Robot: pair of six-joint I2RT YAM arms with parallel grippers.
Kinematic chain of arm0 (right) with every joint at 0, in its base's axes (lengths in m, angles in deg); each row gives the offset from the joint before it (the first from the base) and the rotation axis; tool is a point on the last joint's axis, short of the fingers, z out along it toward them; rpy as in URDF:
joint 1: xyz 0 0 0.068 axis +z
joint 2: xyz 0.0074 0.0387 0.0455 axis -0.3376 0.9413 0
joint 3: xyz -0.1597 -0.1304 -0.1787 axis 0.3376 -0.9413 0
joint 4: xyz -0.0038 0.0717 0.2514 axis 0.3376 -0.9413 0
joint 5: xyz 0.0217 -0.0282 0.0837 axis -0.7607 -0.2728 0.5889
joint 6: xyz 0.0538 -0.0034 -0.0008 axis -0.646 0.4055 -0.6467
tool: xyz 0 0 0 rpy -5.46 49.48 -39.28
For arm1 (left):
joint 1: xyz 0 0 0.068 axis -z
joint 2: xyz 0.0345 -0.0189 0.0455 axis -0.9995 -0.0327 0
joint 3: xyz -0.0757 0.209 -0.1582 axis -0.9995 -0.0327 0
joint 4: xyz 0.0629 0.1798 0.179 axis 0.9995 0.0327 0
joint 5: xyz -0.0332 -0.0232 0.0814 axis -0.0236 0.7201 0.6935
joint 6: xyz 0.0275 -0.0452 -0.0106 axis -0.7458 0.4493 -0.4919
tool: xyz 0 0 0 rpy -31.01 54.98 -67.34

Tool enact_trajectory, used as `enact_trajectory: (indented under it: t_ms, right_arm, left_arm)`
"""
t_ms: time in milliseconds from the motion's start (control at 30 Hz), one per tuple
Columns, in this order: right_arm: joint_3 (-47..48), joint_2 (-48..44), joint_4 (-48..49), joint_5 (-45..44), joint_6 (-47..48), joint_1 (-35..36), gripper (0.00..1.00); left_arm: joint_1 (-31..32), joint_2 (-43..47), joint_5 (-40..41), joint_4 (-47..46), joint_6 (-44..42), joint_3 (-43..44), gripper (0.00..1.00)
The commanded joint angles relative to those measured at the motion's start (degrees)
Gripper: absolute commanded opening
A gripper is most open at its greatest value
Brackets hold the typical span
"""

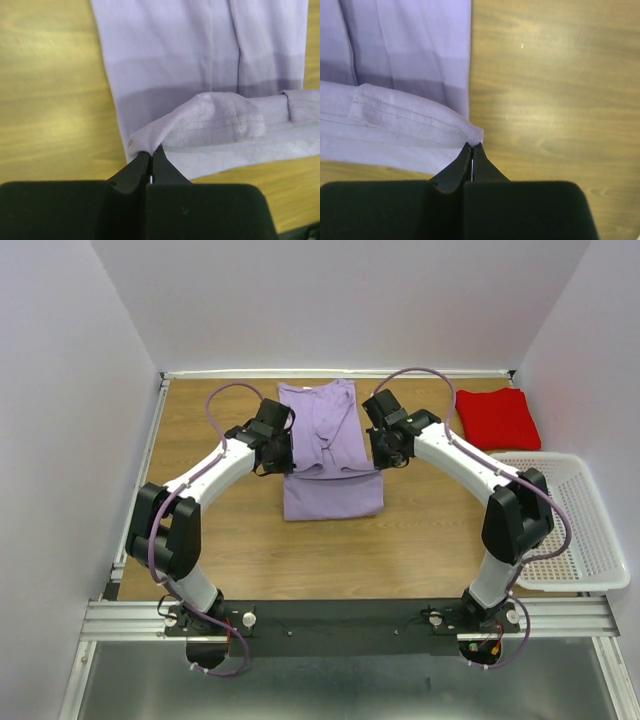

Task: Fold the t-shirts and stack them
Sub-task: Fold the tshirt

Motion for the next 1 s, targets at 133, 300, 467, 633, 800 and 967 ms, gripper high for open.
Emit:
enact_trajectory:
  t_ms: [133,300,467,633,800,967]
  right_arm:
    - [5.2,5.7,7.6,-1.0,4.9,-2.7,0.0]
    - [7.3,8.9,10.4,-0.3,4.9,-3.7,0.01]
    - [9.1,11.2,12.3,0.6,4.6,-4.1,0.01]
    - [10.5,13.4,13.4,0.8,4.5,-4.4,0.01]
    - [11.2,15.2,14.3,0.8,4.3,-5.0,0.01]
    - [11.8,16.6,15.0,0.8,3.9,-5.5,0.01]
  left_arm:
    - [-1.5,-4.7,5.0,-5.4,-3.2,5.5,0.0]
    - [-2.8,-6.3,5.5,-7.8,-2.8,4.6,0.0]
    - [-4.0,-7.1,5.1,-10.4,-2.2,3.0,0.0]
    - [-4.7,-9.2,4.3,-12.3,-2.4,3.0,0.0]
    - [-5.1,-10.3,4.3,-14.4,-2.4,2.9,0.0]
    - [-5.6,-11.4,4.4,-15.9,-2.4,2.7,0.0]
